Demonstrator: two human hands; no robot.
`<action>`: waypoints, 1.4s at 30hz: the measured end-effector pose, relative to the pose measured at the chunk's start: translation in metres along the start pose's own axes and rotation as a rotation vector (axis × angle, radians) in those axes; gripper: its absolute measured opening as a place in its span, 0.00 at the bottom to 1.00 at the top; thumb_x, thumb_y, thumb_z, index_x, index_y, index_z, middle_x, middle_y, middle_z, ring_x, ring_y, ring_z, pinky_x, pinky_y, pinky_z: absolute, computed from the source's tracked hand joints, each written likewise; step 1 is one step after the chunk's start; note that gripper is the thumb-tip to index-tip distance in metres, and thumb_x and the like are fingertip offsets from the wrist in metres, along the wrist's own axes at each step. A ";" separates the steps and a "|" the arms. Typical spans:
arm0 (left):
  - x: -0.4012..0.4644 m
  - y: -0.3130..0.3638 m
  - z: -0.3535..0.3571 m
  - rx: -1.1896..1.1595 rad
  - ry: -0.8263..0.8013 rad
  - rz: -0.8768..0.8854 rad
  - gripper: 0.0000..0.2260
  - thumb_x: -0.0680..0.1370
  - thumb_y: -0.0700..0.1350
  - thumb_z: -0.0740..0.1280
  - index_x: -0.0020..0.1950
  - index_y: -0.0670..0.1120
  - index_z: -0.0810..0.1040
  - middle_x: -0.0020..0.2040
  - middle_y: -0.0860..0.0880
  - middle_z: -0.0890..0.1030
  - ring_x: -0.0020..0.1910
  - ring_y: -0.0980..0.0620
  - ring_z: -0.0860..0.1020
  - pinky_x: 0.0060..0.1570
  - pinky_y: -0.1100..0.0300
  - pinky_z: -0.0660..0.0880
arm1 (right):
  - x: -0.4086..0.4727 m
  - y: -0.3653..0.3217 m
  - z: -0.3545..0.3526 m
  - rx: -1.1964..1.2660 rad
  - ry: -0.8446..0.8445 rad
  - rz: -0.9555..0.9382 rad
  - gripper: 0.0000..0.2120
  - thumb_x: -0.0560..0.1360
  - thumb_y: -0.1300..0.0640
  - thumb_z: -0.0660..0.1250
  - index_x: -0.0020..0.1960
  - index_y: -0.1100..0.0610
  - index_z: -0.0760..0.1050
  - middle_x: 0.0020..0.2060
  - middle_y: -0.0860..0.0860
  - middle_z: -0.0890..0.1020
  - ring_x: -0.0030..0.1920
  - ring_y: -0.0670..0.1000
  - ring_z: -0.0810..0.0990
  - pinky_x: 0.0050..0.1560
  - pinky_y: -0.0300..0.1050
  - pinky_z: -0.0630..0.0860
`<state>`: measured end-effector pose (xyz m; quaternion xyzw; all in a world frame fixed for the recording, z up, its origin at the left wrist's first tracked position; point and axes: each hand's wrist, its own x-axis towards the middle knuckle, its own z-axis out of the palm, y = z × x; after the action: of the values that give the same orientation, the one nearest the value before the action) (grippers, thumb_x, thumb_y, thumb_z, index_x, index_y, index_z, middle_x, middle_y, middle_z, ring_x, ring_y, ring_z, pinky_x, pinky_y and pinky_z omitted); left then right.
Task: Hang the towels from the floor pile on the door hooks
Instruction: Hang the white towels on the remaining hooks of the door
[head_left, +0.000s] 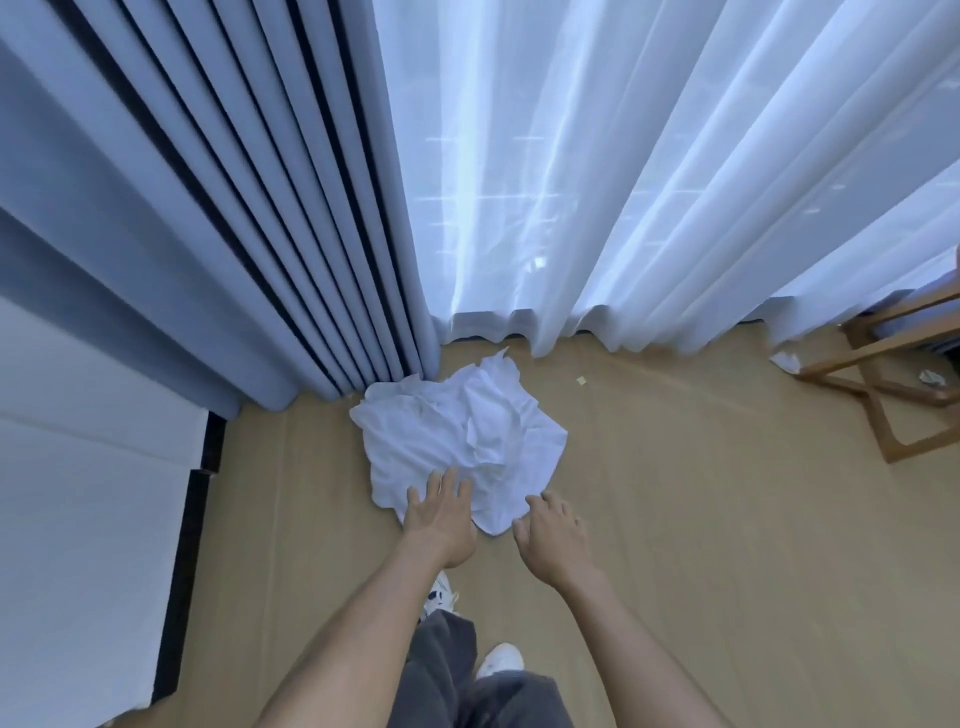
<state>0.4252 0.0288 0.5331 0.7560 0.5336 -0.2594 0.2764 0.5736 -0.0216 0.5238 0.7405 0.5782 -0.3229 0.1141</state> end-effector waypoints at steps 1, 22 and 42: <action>0.010 -0.002 0.003 -0.008 -0.008 -0.008 0.24 0.81 0.47 0.52 0.77 0.45 0.52 0.78 0.45 0.47 0.77 0.46 0.46 0.73 0.45 0.49 | 0.012 -0.001 0.004 0.000 -0.014 -0.005 0.22 0.81 0.48 0.52 0.72 0.56 0.60 0.73 0.53 0.61 0.71 0.55 0.61 0.66 0.49 0.62; 0.343 -0.090 0.279 -0.143 -0.155 -0.185 0.24 0.80 0.42 0.54 0.76 0.44 0.54 0.79 0.45 0.45 0.77 0.46 0.44 0.74 0.46 0.49 | 0.398 0.056 0.279 -0.128 -0.216 -0.160 0.20 0.80 0.54 0.54 0.70 0.57 0.63 0.76 0.55 0.52 0.69 0.61 0.61 0.60 0.54 0.66; 0.183 -0.106 0.090 -0.258 -0.023 -0.321 0.23 0.78 0.49 0.59 0.72 0.47 0.60 0.72 0.48 0.59 0.74 0.47 0.54 0.71 0.47 0.56 | 0.247 -0.091 0.075 -0.133 -0.076 -0.636 0.13 0.75 0.65 0.58 0.57 0.62 0.75 0.54 0.57 0.74 0.56 0.57 0.71 0.52 0.47 0.71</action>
<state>0.3700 0.1166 0.3283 0.6168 0.6727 -0.2382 0.3322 0.4934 0.1588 0.3337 0.5013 0.7957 -0.3310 0.0772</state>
